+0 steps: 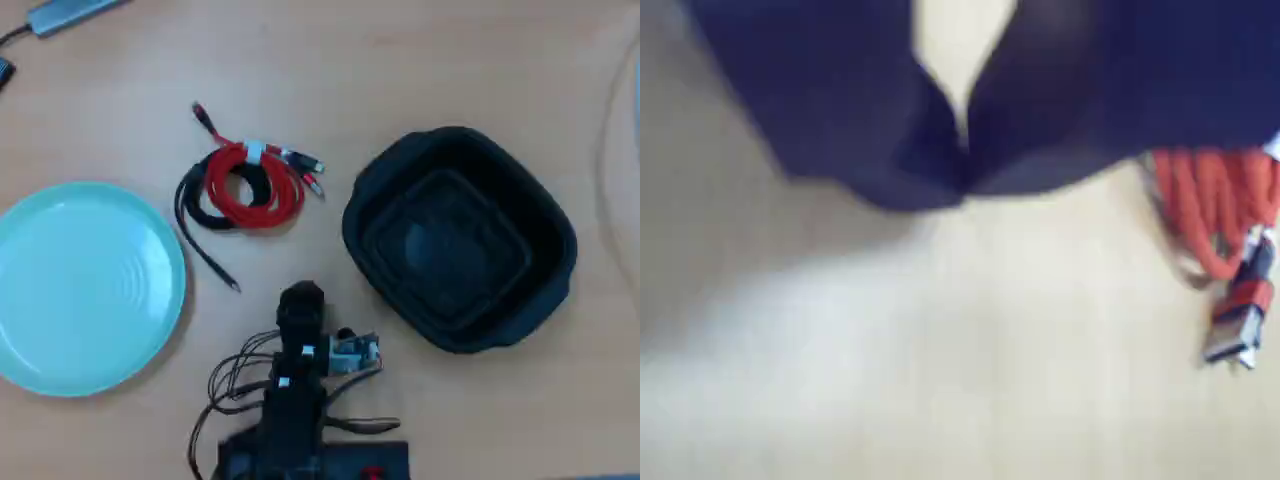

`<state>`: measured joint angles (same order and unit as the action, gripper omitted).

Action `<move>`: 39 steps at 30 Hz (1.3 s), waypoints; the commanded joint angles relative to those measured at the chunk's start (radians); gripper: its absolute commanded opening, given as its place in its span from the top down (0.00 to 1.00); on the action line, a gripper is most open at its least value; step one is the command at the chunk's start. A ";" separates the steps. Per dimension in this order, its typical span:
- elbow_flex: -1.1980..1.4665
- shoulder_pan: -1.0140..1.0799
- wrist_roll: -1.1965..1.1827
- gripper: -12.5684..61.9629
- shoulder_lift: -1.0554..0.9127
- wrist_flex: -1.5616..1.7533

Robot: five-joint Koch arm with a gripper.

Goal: Put a black charging cable in a black bowl and put a red charging cable in a green bowl

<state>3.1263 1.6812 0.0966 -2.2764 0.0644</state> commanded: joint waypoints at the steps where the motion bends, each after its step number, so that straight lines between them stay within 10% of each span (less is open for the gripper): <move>1: -0.580 -0.354 -0.074 0.87 0.129 -0.680; 24: -0.879 -0.426 0.002 0.86 0.153 -0.859; 39: -1.583 -0.549 -0.040 0.86 0.690 -1.284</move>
<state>1.6475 1.1566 0.0782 -1.6061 -1.1198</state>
